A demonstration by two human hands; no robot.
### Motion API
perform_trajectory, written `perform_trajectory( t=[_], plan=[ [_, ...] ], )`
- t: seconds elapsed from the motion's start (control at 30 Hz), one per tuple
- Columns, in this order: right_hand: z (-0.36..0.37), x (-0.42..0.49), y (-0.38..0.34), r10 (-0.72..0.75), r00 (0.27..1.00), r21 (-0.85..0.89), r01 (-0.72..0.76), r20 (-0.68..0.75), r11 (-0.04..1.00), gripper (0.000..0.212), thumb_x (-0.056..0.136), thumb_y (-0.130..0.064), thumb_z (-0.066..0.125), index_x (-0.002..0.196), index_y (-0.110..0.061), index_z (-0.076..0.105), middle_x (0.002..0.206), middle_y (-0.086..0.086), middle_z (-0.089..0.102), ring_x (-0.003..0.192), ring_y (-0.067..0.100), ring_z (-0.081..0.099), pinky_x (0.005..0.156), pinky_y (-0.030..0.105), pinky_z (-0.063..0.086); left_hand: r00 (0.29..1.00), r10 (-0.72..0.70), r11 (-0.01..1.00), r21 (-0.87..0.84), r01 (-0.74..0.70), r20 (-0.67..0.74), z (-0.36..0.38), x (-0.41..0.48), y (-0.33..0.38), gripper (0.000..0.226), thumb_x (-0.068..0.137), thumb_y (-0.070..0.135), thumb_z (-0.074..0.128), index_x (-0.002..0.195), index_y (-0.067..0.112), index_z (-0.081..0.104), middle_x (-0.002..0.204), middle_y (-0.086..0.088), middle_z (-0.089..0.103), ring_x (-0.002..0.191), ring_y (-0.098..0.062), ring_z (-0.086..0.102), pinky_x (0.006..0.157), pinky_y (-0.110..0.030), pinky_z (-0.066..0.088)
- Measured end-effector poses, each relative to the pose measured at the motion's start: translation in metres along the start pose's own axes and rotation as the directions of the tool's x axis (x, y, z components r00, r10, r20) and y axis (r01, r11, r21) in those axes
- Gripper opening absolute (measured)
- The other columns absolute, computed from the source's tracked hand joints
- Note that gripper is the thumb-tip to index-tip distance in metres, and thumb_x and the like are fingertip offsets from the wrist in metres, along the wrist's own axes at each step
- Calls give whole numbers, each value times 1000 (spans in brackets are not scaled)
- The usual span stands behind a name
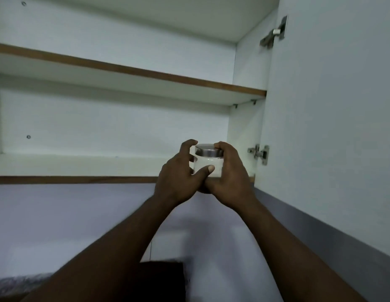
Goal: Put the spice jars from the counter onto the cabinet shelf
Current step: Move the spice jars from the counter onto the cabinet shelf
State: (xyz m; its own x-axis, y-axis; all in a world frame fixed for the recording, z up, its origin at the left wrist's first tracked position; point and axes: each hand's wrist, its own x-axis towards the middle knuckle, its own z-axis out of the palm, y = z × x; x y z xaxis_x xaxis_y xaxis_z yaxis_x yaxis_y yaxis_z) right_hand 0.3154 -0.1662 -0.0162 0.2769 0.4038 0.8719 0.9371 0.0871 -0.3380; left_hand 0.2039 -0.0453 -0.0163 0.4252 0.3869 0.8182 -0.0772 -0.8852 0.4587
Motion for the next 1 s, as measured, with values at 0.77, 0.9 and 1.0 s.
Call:
perform_trajectory(
  t=[0.77,0.9,1.0],
  plan=[
    [9,103,151,198,977,-735,-81,74,673,73,89,-27,65,150,-10,28,159,20,26,97,34,68,65,35,46,908,-347,929,-48,368,234,178,134,-41,73,88,39,67,146,19,30,142,-5,58,123,-28,59,101,-40,47],
    [14,98,158,276,959,-724,-143,67,674,97,90,-22,65,161,-10,0,168,22,-2,114,36,64,86,42,55,881,-344,931,-6,365,324,183,137,-45,72,91,36,66,150,19,29,147,-4,55,126,-29,58,105,-40,45],
    [15,94,160,292,955,-705,-178,43,686,103,91,-26,65,161,-12,-10,169,20,-7,123,36,59,91,41,53,870,-332,937,21,349,365,185,137,-45,73,93,42,63,153,20,27,149,-5,53,129,-29,56,106,-38,43]
  ],
)
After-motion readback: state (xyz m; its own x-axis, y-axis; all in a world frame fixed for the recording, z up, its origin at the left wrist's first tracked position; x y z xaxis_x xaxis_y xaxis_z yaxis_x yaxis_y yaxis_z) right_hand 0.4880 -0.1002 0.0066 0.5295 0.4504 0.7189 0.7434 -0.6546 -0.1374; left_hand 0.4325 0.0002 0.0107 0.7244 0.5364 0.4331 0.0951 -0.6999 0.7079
